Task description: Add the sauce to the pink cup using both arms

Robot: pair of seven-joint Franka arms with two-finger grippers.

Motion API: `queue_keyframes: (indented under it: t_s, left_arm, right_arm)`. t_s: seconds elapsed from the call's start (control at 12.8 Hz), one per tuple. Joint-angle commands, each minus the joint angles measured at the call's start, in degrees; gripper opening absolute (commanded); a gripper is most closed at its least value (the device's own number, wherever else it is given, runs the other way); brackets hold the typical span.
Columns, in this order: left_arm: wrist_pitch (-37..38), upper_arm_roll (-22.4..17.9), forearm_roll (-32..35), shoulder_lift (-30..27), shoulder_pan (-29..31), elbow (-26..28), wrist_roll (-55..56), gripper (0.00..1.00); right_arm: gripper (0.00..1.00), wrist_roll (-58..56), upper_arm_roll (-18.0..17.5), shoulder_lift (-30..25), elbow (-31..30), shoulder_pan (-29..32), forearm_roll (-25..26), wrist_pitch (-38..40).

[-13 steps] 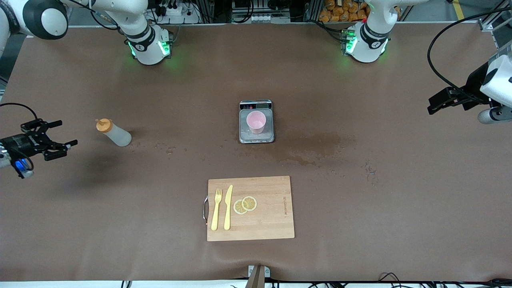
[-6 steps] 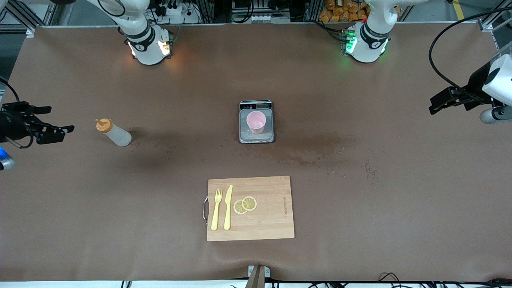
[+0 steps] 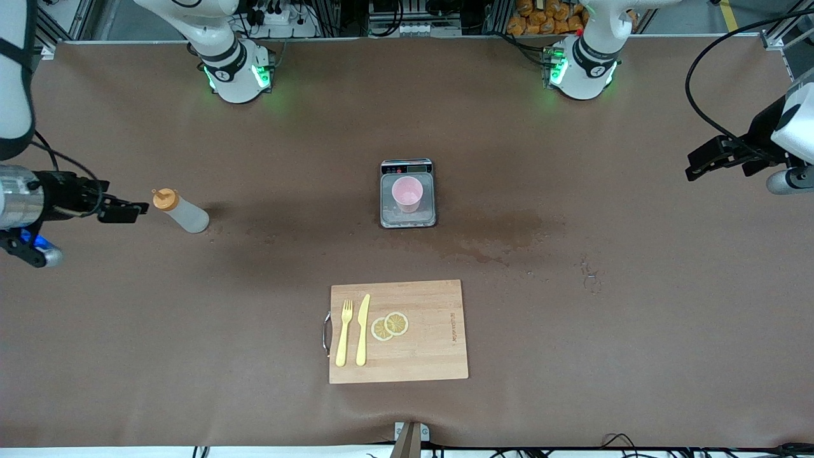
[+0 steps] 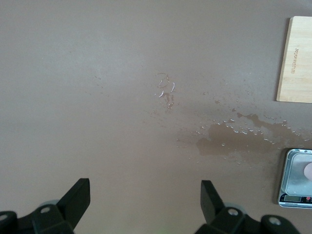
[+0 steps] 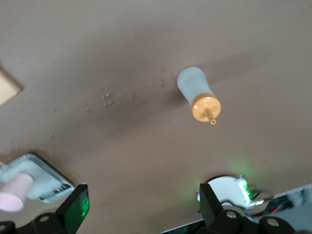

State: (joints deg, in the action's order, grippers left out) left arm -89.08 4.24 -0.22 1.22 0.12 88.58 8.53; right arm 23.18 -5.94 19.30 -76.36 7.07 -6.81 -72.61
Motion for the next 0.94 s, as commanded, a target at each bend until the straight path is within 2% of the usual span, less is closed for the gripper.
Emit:
queue_keyframes:
  t_s: [0.0, 0.31, 0.55, 0.86]
  left_arm:
    - [-0.04, -0.28, -0.13, -0.87, 0.14, 0.19, -1.24, 1.00]
    - [-0.13, -0.28, -0.22, -0.87, 0.85, 0.10, -1.24, 1.00]
    - [-0.13, -0.11, -0.13, -0.78, 0.67, 0.01, -1.24, 1.00]
    - [-0.13, -0.02, -0.13, -0.61, 0.67, 0.01, -1.24, 1.00]
  right_arm:
    - [1.00, -4.55, 0.14, -4.52, -3.44, 0.14, 1.54, -2.79]
    - [1.00, -5.42, 0.14, -9.71, -7.91, 0.05, 1.63, -7.89]
    - [1.00, -6.04, 0.05, -17.34, -18.52, -0.39, 1.80, -18.24]
    - [1.00, -6.04, -0.30, -21.92, -19.61, -1.53, 2.24, -18.89]
